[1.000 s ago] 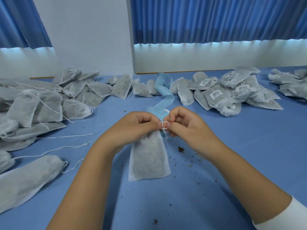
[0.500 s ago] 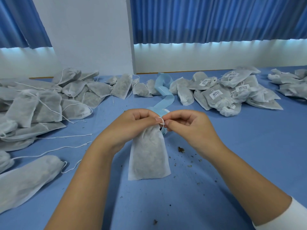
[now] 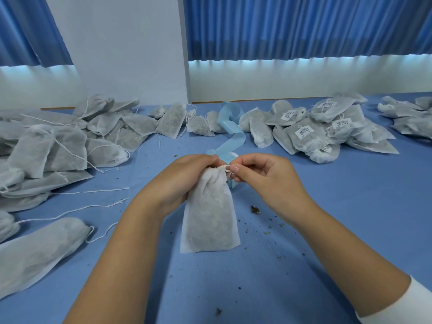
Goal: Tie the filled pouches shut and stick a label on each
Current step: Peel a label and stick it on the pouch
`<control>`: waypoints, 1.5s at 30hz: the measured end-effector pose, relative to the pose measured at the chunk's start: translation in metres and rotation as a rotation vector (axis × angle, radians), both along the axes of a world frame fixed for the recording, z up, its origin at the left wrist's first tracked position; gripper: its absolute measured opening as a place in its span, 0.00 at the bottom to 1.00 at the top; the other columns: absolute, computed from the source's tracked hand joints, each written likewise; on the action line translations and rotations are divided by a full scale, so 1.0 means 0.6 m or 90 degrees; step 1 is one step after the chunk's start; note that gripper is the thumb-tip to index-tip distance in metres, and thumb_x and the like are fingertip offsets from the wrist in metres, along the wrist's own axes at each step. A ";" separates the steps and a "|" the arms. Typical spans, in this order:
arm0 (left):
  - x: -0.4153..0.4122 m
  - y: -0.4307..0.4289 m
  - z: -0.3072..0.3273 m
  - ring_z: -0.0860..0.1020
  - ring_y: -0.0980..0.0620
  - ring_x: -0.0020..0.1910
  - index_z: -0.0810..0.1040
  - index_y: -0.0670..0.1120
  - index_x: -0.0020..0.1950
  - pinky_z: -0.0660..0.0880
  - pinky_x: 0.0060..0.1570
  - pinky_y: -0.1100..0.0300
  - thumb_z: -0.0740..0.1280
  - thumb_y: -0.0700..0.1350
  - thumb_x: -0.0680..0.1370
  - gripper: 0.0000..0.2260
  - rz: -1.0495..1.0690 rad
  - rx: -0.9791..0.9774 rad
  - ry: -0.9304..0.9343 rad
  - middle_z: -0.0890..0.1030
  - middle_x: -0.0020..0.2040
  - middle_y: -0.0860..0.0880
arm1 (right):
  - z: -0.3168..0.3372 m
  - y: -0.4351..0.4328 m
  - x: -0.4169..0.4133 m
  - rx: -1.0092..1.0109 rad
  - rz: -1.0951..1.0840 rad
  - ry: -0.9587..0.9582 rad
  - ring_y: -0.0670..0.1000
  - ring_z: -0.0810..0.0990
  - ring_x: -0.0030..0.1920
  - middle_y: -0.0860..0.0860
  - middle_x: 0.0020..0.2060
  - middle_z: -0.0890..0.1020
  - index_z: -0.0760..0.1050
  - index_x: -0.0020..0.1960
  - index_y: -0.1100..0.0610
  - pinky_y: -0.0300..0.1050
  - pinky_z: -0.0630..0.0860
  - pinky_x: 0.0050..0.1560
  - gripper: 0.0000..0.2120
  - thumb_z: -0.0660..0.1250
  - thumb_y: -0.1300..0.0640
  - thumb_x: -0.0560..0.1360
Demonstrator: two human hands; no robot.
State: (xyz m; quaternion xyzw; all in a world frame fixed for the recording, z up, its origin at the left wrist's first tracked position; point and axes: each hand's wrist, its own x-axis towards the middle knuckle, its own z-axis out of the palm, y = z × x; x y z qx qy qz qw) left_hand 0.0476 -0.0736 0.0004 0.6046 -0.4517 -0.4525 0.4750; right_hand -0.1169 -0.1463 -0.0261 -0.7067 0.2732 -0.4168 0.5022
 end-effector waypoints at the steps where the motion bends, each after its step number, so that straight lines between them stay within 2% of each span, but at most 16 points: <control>1: -0.001 0.000 0.000 0.81 0.56 0.40 0.86 0.47 0.44 0.75 0.42 0.62 0.62 0.46 0.81 0.14 0.003 0.005 0.009 0.85 0.41 0.50 | 0.000 0.000 0.000 -0.002 0.002 -0.001 0.46 0.83 0.39 0.52 0.38 0.86 0.83 0.46 0.61 0.36 0.79 0.46 0.03 0.70 0.64 0.76; 3: -0.005 0.002 0.001 0.83 0.56 0.42 0.87 0.46 0.43 0.78 0.40 0.65 0.62 0.44 0.80 0.14 -0.017 0.019 0.033 0.87 0.45 0.49 | -0.001 0.000 0.000 -0.012 0.002 0.000 0.48 0.83 0.40 0.54 0.39 0.85 0.83 0.46 0.61 0.39 0.80 0.48 0.04 0.69 0.64 0.76; 6: -0.009 0.006 0.003 0.85 0.53 0.46 0.87 0.45 0.43 0.79 0.41 0.66 0.60 0.43 0.80 0.15 -0.068 0.036 0.058 0.87 0.47 0.43 | -0.001 -0.001 -0.001 -0.022 0.001 0.001 0.46 0.83 0.40 0.51 0.39 0.85 0.83 0.45 0.59 0.38 0.80 0.48 0.05 0.69 0.64 0.76; 10: -0.009 0.004 0.002 0.82 0.54 0.37 0.84 0.43 0.42 0.77 0.36 0.65 0.62 0.42 0.80 0.12 -0.070 0.040 0.039 0.84 0.40 0.47 | 0.002 0.002 0.000 -0.006 0.014 -0.027 0.46 0.83 0.39 0.51 0.37 0.85 0.82 0.45 0.61 0.35 0.78 0.45 0.05 0.68 0.66 0.77; 13: -0.008 0.004 0.000 0.78 0.56 0.35 0.82 0.48 0.35 0.75 0.36 0.67 0.63 0.42 0.79 0.15 -0.087 0.026 0.021 0.81 0.36 0.50 | 0.003 0.004 0.000 -0.001 0.013 -0.037 0.42 0.83 0.38 0.46 0.36 0.85 0.82 0.45 0.58 0.32 0.77 0.44 0.05 0.68 0.65 0.76; 15: -0.008 0.004 0.001 0.77 0.55 0.34 0.81 0.48 0.35 0.74 0.35 0.67 0.64 0.43 0.77 0.12 -0.092 0.019 0.009 0.79 0.36 0.50 | 0.002 0.004 0.000 0.001 0.012 -0.039 0.42 0.82 0.38 0.45 0.36 0.85 0.82 0.45 0.57 0.32 0.77 0.44 0.05 0.68 0.65 0.76; 19: -0.009 -0.001 -0.001 0.75 0.55 0.33 0.81 0.50 0.33 0.73 0.33 0.67 0.64 0.42 0.79 0.15 -0.038 0.017 -0.026 0.79 0.35 0.51 | 0.003 0.004 -0.001 0.012 0.013 -0.039 0.42 0.82 0.39 0.46 0.37 0.85 0.82 0.46 0.58 0.34 0.77 0.46 0.04 0.68 0.64 0.77; 24: -0.020 -0.005 -0.003 0.71 0.58 0.23 0.83 0.50 0.37 0.67 0.25 0.70 0.67 0.43 0.78 0.11 0.044 -0.034 -0.088 0.77 0.27 0.52 | 0.004 0.000 -0.001 0.043 -0.006 -0.026 0.42 0.80 0.42 0.49 0.41 0.82 0.78 0.49 0.60 0.35 0.78 0.44 0.04 0.65 0.61 0.79; 28: -0.041 -0.015 -0.011 0.71 0.58 0.21 0.82 0.48 0.41 0.67 0.25 0.70 0.66 0.44 0.79 0.08 0.085 -0.068 -0.174 0.75 0.22 0.52 | 0.004 -0.004 0.001 0.073 -0.057 0.000 0.38 0.79 0.41 0.48 0.42 0.81 0.77 0.49 0.56 0.32 0.75 0.38 0.05 0.63 0.60 0.80; 31: -0.059 -0.021 -0.017 0.73 0.57 0.20 0.80 0.51 0.40 0.69 0.28 0.65 0.65 0.45 0.80 0.09 0.105 -0.099 -0.229 0.74 0.21 0.54 | 0.002 -0.008 0.002 0.096 -0.098 -0.004 0.37 0.78 0.39 0.44 0.40 0.80 0.76 0.47 0.54 0.32 0.74 0.36 0.06 0.62 0.59 0.81; 34: -0.076 -0.026 -0.025 0.74 0.59 0.21 0.78 0.54 0.41 0.69 0.33 0.61 0.64 0.47 0.80 0.09 0.118 -0.115 -0.288 0.75 0.20 0.54 | 0.002 -0.008 0.004 0.188 -0.103 -0.042 0.39 0.79 0.37 0.44 0.35 0.80 0.76 0.42 0.55 0.34 0.73 0.34 0.10 0.61 0.60 0.81; 36: -0.085 -0.027 -0.030 0.74 0.61 0.22 0.77 0.55 0.42 0.68 0.33 0.60 0.63 0.49 0.81 0.08 0.131 -0.120 -0.335 0.76 0.21 0.54 | 0.004 -0.009 0.006 0.336 -0.072 -0.147 0.43 0.77 0.32 0.48 0.31 0.78 0.74 0.38 0.57 0.36 0.70 0.30 0.13 0.60 0.63 0.81; 38: -0.092 -0.026 -0.033 0.76 0.62 0.26 0.76 0.55 0.43 0.69 0.33 0.60 0.62 0.51 0.81 0.07 0.148 -0.124 -0.381 0.77 0.22 0.56 | 0.008 -0.011 0.008 0.453 -0.061 -0.241 0.45 0.74 0.29 0.51 0.30 0.75 0.73 0.39 0.61 0.37 0.67 0.26 0.11 0.61 0.65 0.80; 40: -0.097 -0.025 -0.032 0.78 0.60 0.30 0.75 0.56 0.44 0.73 0.35 0.59 0.61 0.52 0.81 0.07 0.156 -0.130 -0.419 0.78 0.23 0.57 | 0.006 -0.013 0.009 0.489 -0.060 -0.281 0.46 0.73 0.28 0.52 0.30 0.73 0.72 0.39 0.62 0.39 0.64 0.27 0.10 0.60 0.66 0.80; 42: -0.102 -0.025 -0.031 0.79 0.57 0.33 0.76 0.55 0.45 0.74 0.37 0.58 0.60 0.52 0.81 0.07 0.162 -0.143 -0.466 0.78 0.24 0.53 | 0.003 -0.013 0.011 0.513 -0.058 -0.320 0.46 0.71 0.27 0.53 0.30 0.72 0.71 0.39 0.62 0.39 0.63 0.29 0.11 0.60 0.67 0.80; 45: -0.108 -0.026 -0.031 0.77 0.51 0.35 0.78 0.54 0.48 0.71 0.35 0.55 0.60 0.52 0.81 0.08 0.167 -0.156 -0.533 0.76 0.27 0.53 | 0.002 -0.010 0.014 0.588 -0.066 -0.395 0.46 0.69 0.27 0.53 0.31 0.72 0.70 0.40 0.61 0.37 0.63 0.25 0.11 0.58 0.67 0.80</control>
